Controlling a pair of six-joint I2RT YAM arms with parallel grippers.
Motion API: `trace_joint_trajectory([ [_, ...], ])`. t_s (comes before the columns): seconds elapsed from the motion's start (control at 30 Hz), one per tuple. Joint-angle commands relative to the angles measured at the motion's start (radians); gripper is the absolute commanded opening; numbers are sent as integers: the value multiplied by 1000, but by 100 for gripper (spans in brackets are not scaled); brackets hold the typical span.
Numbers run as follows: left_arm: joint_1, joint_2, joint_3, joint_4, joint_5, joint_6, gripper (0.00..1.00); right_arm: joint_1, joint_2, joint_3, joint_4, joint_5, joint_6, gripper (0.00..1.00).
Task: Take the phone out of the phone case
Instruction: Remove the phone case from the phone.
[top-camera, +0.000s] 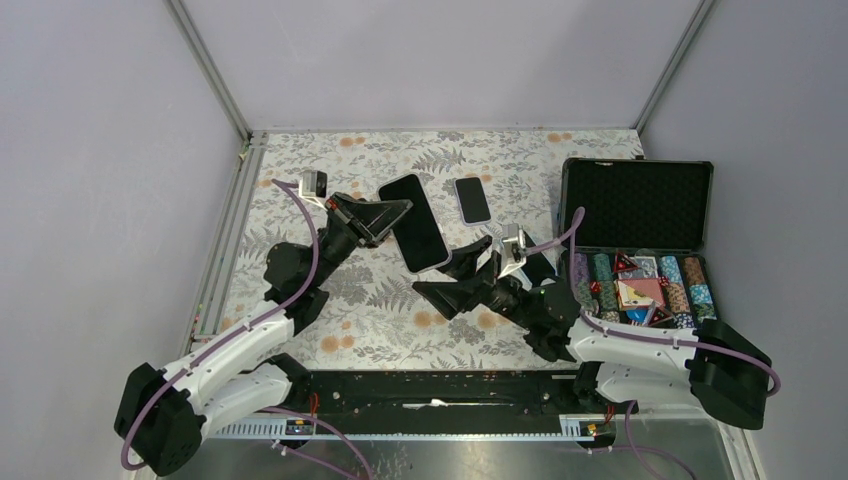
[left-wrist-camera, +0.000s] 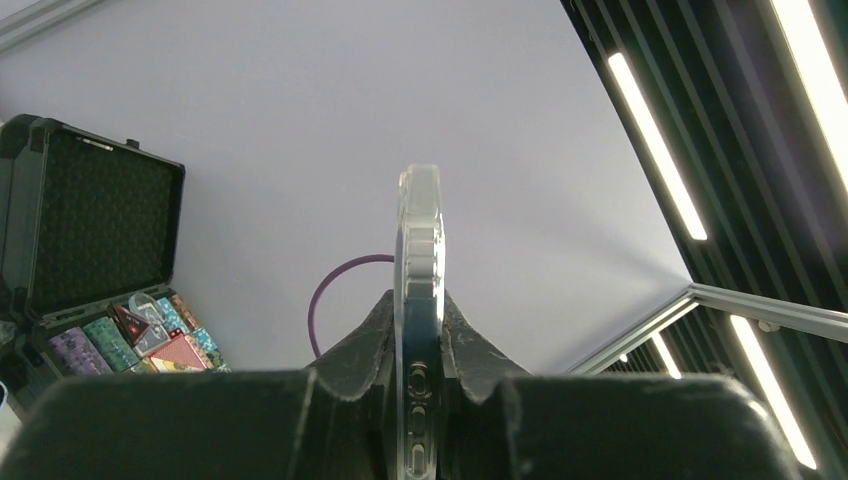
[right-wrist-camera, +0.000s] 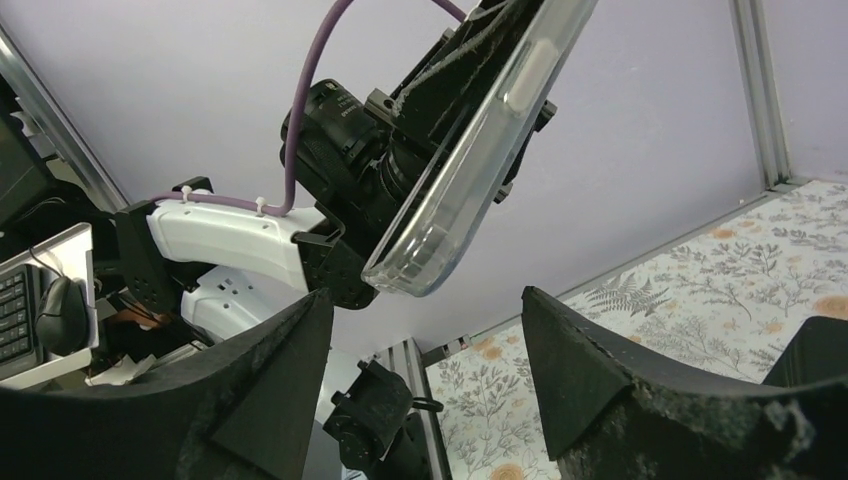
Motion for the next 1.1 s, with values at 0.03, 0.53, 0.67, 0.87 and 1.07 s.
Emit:
trace_joint_trajectory([
  [0.03, 1, 14, 65, 172, 19, -35, 0, -3, 22, 46, 17, 43, 51, 74],
  [0.53, -15, 9, 65, 113, -9, -55, 0, -9, -7, 44, 26, 36, 79, 57],
  [0.67, -30, 7, 92, 51, -7, -58, 0, -9, -7, 17, 31, 55, 37, 41],
  [0.87, -69, -8, 88, 0, -41, -63, 0, -36, 15, -30, 17, 98, 22, 34],
  [1.07, -128, 7, 85, 5, -91, -81, 0, -36, 63, -77, -35, 168, 20, 31],
])
